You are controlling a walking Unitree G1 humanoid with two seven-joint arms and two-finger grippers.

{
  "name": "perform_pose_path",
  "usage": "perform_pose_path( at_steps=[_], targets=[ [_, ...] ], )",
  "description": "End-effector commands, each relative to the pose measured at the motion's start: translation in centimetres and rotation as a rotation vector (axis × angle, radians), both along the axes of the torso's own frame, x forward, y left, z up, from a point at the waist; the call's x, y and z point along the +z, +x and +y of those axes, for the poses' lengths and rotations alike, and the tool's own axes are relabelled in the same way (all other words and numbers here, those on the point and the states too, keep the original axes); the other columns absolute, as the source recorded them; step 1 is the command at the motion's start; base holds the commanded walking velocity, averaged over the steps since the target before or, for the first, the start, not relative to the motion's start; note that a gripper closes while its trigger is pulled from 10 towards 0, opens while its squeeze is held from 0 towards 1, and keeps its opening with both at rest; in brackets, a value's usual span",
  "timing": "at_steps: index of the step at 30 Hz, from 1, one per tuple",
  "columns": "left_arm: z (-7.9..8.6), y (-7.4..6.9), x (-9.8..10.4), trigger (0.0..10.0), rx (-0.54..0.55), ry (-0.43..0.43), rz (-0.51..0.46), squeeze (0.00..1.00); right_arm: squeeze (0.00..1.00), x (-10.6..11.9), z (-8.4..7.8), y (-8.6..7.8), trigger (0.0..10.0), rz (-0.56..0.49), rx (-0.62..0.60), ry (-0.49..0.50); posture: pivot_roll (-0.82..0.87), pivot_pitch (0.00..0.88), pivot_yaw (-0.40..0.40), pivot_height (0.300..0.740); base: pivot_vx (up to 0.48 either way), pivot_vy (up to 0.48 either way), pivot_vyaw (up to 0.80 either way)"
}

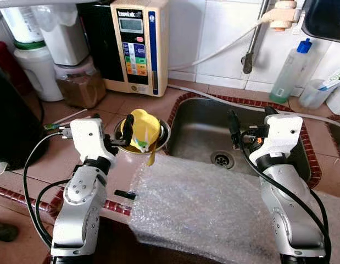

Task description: Kitchen organization

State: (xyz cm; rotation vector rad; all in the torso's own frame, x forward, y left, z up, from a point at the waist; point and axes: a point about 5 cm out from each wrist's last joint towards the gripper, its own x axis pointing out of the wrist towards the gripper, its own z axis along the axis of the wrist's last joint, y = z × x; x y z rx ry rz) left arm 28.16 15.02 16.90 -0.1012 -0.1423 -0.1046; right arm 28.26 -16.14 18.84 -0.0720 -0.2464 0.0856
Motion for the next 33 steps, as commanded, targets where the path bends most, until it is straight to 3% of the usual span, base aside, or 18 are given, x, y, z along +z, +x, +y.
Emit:
perform_pose_path(
  at_steps=[1,15,21,33],
  targets=[
    [-0.2,-0.1,0.0,10.0,-0.004,0.010,-0.001,0.00,0.00,0.2,-0.2,-0.2,10.0,-0.004,-0.003,-0.004,-0.06,0.046,0.022,0.740,0.000,-0.409,0.00],
    [-0.2,-0.2,-0.3,10.0,-0.003,-0.006,0.016,0.00,0.00,0.1,-0.2,-0.2,10.0,0.004,0.000,-0.004,-0.07,0.053,0.020,0.740,0.000,-0.459,0.00],
    [0.0,-0.1,-0.4,10.0,0.012,-0.022,0.024,0.00,0.00,0.1,-0.2,-0.2,10.0,0.009,0.009,-0.004,-0.07,0.054,0.020,0.740,0.000,0.000,0.00],
    [0.8,-0.1,-0.5,10.0,0.061,0.076,-0.004,0.00,0.00,0.3,1.2,-0.3,10.0,0.015,0.101,0.030,-0.06,0.049,0.025,0.740,0.000,0.000,0.00]
  ],
)
